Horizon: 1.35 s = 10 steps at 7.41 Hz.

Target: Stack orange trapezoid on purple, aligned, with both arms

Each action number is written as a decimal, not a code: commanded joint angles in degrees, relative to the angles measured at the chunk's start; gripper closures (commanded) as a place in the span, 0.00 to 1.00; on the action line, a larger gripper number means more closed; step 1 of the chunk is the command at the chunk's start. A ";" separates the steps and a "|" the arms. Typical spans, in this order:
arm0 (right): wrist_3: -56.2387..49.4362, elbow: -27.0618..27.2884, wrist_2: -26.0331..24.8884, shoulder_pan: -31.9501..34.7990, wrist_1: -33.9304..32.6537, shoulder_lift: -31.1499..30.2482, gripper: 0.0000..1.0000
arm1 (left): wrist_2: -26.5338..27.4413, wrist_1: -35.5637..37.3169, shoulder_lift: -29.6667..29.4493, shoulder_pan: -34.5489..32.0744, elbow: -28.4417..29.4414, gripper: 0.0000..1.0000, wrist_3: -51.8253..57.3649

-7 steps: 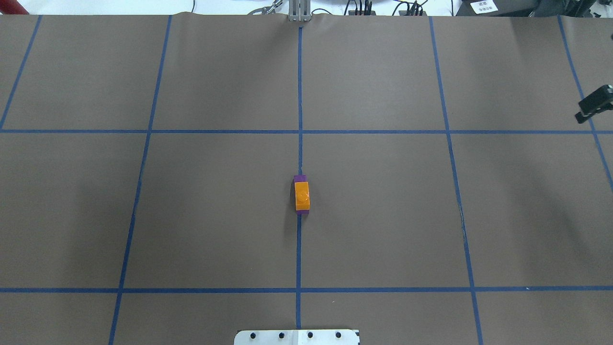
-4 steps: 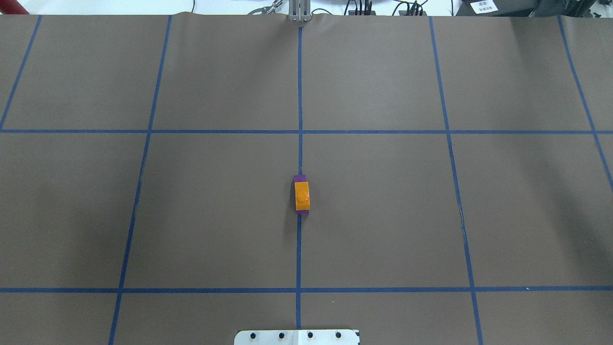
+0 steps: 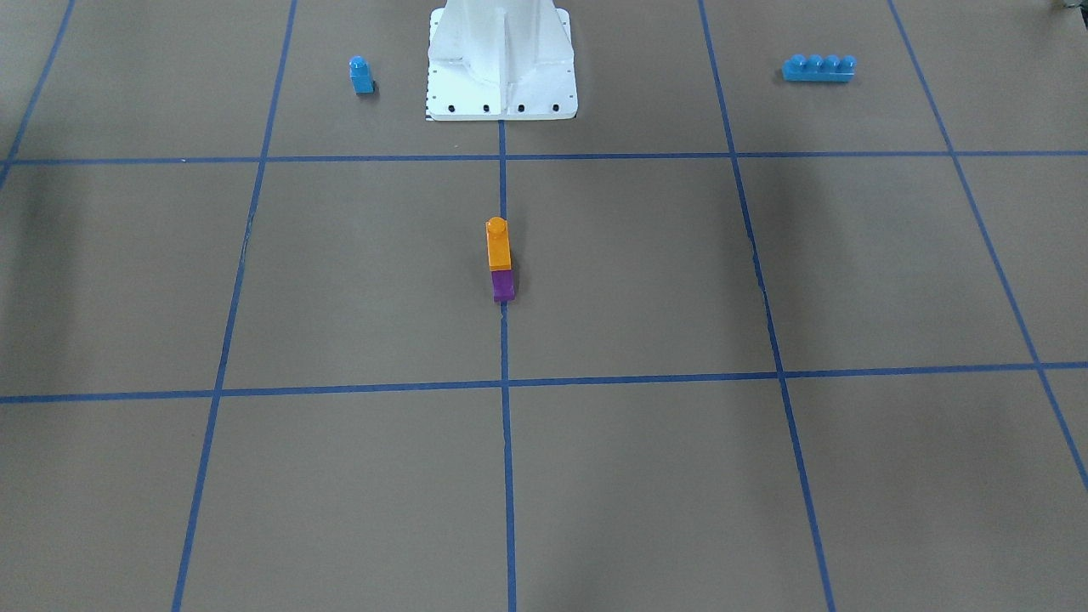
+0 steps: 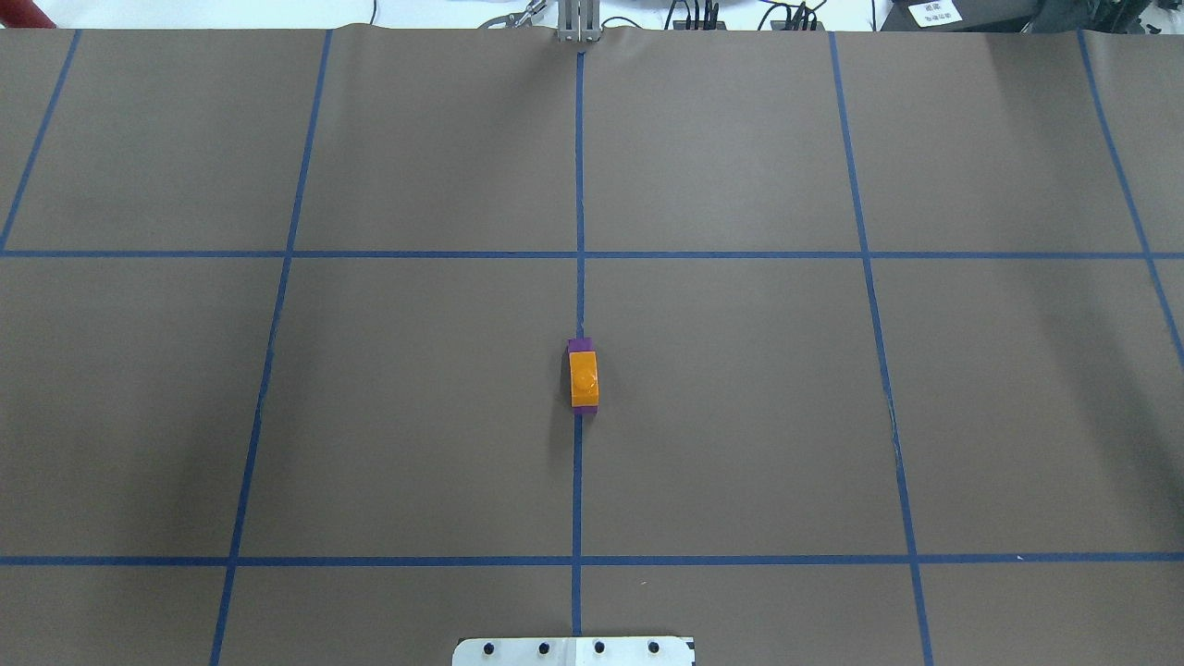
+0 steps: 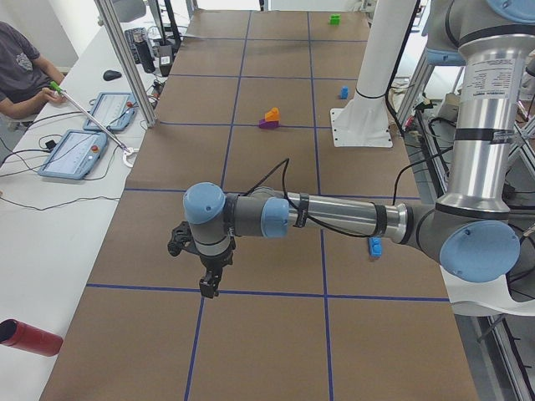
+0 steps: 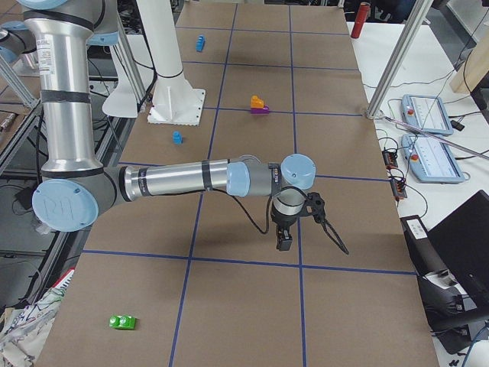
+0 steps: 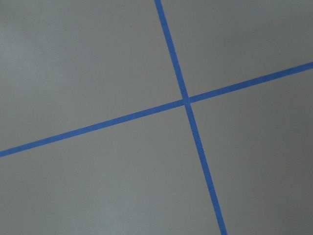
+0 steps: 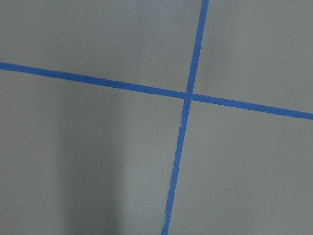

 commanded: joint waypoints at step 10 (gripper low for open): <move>0.78 0.26 -0.07 0.06 0.10 0.43 0.00 | -0.08 -0.18 -0.59 0.21 -0.69 0.00 0.00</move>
